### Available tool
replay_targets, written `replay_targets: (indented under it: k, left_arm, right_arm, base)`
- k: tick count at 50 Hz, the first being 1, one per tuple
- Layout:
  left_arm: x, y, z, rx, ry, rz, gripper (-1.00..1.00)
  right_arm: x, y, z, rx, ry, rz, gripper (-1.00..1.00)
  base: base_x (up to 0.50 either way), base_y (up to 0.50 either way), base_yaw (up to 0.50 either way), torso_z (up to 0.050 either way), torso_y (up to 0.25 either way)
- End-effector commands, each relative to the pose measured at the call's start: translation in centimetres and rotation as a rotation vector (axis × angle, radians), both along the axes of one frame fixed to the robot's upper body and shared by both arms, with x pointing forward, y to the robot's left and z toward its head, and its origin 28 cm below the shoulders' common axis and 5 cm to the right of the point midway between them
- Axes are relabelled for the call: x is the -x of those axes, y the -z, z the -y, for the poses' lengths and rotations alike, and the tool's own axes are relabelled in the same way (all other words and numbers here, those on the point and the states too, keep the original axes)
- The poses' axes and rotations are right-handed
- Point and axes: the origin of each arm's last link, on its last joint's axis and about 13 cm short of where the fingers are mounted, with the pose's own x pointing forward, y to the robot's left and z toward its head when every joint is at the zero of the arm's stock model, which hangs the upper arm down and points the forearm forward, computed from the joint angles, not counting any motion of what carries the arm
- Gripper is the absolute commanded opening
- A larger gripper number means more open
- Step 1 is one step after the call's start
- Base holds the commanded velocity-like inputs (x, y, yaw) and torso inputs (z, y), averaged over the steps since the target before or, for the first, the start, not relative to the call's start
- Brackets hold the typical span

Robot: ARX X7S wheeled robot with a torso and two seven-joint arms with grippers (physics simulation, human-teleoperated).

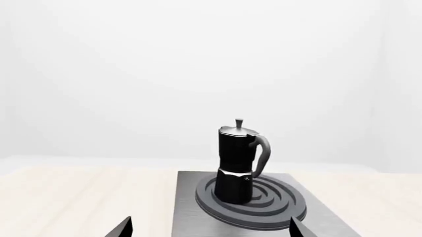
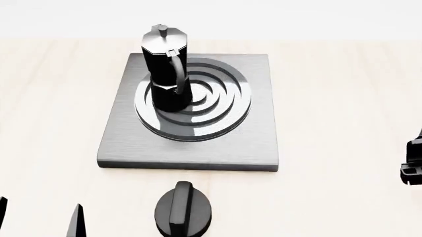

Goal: Put both moka pots on the stove.

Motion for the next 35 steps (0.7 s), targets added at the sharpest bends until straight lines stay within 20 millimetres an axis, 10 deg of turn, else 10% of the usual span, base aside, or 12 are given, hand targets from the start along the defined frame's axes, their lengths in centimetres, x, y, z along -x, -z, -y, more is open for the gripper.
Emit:
replay_targets:
  k: [1, 35]
  left_arm:
    - [0.0, 0.0, 0.0, 0.000, -0.002, -0.002, 1.00]
    - [-0.4, 0.6, 0.0, -0.005, -0.002, -0.006, 1.00]
  right_arm:
    - [1.1, -1.1, 3.9, -0.005, 0.110, -0.066, 1.00]
    - [-4.6, 1.5, 8.0, -0.171, 0.131, -0.373, 1.00]
  base:
    - [0.00, 0.00, 0.00, 0.000, 0.000]
    - [0.00, 0.00, 0.00, 0.000, 0.000]
